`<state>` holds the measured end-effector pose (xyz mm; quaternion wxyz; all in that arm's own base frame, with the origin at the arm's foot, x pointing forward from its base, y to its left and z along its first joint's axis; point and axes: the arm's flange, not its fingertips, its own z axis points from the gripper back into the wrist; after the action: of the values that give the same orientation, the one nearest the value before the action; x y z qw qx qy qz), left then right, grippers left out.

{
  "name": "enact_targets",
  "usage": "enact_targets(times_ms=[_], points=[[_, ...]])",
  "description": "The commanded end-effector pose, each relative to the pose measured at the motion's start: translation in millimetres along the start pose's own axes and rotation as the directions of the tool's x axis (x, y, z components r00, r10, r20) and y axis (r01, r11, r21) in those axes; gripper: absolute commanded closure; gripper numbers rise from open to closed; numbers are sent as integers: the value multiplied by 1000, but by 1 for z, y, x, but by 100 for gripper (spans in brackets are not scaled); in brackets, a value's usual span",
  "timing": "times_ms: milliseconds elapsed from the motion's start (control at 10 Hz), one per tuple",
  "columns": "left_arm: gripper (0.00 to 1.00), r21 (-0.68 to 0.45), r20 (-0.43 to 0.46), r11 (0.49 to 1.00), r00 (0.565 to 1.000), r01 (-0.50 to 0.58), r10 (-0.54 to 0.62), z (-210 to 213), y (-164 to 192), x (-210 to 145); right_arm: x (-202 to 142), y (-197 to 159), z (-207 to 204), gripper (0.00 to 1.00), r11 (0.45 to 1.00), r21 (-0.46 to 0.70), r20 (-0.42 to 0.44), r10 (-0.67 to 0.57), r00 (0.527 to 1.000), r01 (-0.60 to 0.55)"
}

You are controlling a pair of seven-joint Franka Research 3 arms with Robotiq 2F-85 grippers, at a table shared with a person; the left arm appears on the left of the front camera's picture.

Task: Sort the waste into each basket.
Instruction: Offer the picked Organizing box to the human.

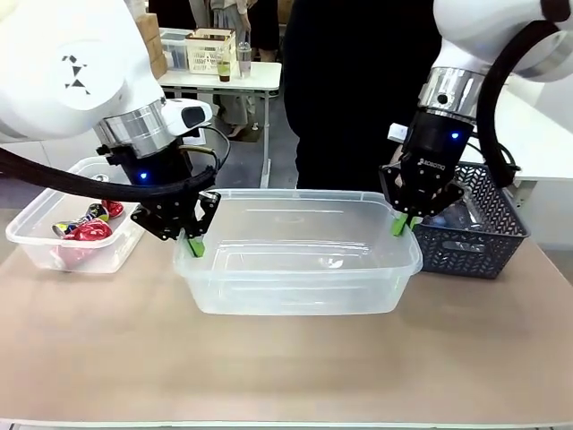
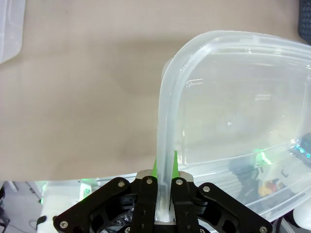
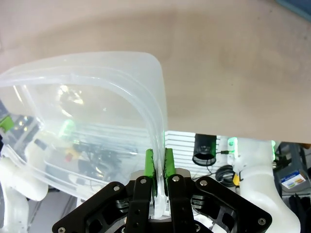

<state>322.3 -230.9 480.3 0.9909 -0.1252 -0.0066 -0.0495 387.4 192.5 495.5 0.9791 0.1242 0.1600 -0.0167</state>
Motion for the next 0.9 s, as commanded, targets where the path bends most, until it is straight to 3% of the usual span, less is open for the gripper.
enact_targets(times_ms=[0, 800], points=[[96, -3, 8, 1000, 1000, -3, 3, 4, -1, -3, -2, 1, 3, 91, 1000, 4, 8, 2, 1000, -2], [96, -3, 8, 1000, 1000, -3, 3, 4, -1, -3, -2, 1, 3, 91, 1000, 4, 8, 2, 1000, -2]])
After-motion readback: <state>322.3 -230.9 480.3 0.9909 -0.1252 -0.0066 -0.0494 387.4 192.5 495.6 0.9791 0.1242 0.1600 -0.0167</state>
